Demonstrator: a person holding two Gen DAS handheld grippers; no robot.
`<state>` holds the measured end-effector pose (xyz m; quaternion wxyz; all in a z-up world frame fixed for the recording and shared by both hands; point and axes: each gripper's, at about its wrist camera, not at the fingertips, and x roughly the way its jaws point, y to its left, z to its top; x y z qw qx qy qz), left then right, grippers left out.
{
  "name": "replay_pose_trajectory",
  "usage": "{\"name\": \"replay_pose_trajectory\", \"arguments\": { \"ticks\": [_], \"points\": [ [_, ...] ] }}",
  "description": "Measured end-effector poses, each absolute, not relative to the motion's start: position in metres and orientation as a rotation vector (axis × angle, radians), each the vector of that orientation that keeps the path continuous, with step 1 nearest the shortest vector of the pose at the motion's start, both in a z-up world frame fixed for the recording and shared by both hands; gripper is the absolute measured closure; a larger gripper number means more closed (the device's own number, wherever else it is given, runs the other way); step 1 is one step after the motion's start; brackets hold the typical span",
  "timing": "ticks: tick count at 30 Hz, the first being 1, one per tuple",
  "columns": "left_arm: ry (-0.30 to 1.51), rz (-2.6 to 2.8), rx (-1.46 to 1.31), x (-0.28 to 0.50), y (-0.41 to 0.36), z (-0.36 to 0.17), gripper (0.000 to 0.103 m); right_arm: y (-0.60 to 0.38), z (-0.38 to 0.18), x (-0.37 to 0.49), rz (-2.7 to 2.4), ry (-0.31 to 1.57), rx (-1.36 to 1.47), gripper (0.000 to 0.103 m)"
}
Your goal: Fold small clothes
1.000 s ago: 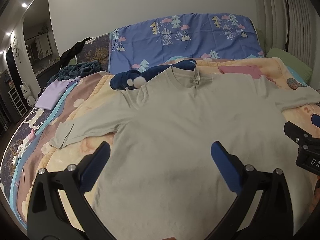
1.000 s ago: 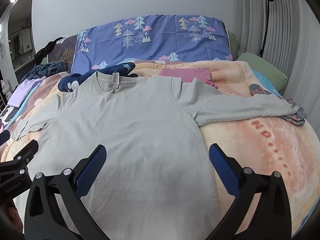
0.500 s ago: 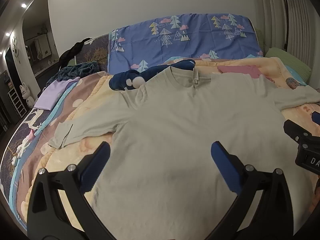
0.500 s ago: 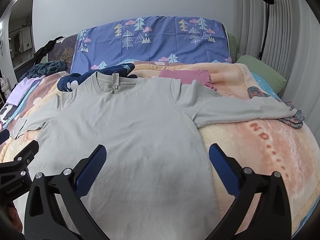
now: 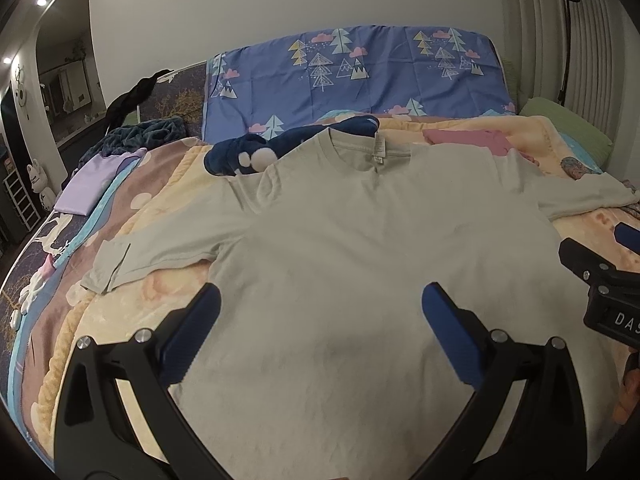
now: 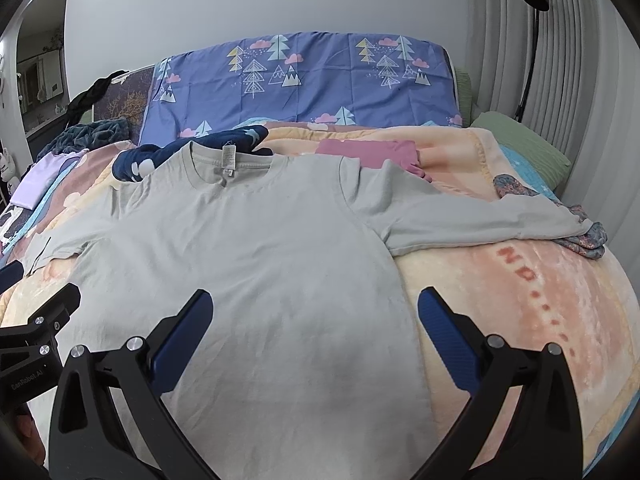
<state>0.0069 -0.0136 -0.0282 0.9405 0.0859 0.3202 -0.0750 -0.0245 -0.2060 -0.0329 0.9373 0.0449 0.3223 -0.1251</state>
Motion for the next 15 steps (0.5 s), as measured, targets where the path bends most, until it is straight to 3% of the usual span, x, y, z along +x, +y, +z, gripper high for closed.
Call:
{"name": "replay_pose_trajectory", "arguments": {
  "ticks": [15],
  "points": [
    [0.622,-0.244,0.115,0.0054,-0.0049,-0.032,0.002,-0.2051,-0.0338,-0.0232,-0.257,0.661,0.087,0.001]
  ]
}}
